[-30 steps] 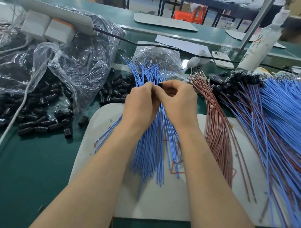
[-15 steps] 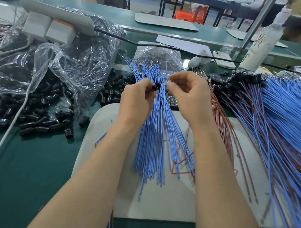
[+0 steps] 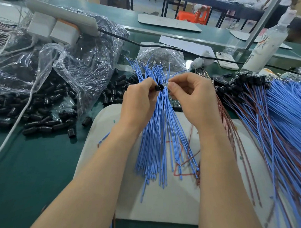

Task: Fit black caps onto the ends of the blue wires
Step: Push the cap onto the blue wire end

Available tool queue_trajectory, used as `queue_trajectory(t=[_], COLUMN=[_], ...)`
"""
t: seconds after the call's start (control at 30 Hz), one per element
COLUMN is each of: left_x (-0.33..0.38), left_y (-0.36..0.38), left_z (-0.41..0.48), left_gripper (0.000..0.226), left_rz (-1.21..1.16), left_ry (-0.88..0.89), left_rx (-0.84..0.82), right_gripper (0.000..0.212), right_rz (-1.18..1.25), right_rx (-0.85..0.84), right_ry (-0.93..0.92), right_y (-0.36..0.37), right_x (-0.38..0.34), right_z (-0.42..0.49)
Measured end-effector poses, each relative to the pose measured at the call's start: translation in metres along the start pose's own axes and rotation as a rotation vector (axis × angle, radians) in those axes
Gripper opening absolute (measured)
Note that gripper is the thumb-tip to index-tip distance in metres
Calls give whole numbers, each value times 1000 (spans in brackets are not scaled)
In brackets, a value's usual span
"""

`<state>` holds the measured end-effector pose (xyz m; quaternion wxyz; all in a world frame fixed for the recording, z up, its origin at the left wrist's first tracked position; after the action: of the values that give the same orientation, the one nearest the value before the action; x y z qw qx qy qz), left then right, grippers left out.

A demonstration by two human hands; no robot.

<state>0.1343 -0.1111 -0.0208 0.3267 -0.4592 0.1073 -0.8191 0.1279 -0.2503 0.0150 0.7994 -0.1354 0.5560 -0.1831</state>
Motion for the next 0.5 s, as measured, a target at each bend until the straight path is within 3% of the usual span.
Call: queue_trajectory(t=[0.5], left_x=[14], left_y=[-1], left_z=[-3], left_gripper=[16], left_rz=[215], left_ry=[48], left_rx=[-59], right_gripper=[6], right_rz=[-222], right_rx=[41], right_ry=[-7], right_y=[3], right_x=[-5], right_z=[-2])
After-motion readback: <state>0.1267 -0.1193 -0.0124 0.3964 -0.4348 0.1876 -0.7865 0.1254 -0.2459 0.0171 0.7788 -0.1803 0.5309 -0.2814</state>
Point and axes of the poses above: each hand's wrist, its own z-axis towards the middle knuckle, its own y-axis out of the palm, x = y × z, the point moved 7 cm from there along z, towards the middle knuckle, and after that the axes turned 4 degrees about y, right-handed, at the moved point
